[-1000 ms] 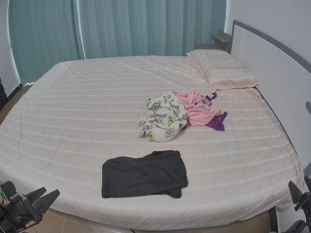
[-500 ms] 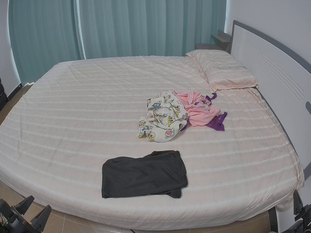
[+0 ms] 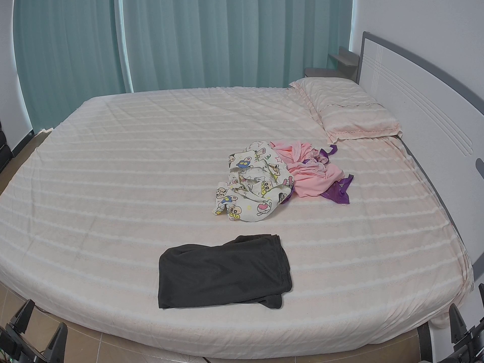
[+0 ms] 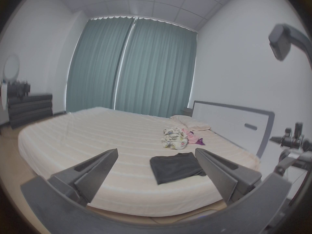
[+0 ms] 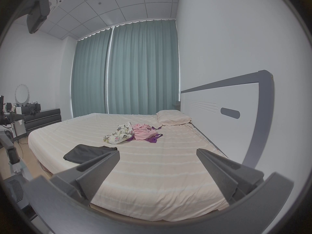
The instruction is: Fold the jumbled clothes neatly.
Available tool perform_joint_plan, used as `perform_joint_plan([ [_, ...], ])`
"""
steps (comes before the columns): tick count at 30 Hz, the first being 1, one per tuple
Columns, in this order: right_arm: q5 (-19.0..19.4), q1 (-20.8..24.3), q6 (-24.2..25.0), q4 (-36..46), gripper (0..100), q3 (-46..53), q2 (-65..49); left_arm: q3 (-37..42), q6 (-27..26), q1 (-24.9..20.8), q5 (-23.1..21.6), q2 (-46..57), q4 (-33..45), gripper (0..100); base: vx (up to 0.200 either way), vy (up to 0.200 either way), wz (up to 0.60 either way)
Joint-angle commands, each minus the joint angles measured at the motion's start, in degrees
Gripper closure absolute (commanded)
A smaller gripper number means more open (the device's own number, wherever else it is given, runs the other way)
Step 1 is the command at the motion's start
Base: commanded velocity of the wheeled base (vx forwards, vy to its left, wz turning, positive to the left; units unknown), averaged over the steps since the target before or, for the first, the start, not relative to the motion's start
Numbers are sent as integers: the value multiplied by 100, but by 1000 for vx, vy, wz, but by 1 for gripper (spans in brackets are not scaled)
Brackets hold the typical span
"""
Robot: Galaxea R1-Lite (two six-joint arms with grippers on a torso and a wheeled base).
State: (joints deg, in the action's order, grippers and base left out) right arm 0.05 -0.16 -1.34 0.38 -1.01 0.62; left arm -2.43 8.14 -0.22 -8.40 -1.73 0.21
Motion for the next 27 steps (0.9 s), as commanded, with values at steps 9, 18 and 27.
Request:
perform_joint_plan([
  [9, 13, 7, 11, -3, 0, 92, -62, 243, -568, 4, 1007, 138, -21, 0, 0, 0, 0],
  [18, -49, 7, 222, -20, 0, 101, -62, 243, -533, 4, 1042, 138, -38, 0, 0, 0, 0],
  [27, 13, 7, 108, -11, 0, 92, -62, 243, -709, 4, 989, 138, -30, 0, 0, 0, 0],
])
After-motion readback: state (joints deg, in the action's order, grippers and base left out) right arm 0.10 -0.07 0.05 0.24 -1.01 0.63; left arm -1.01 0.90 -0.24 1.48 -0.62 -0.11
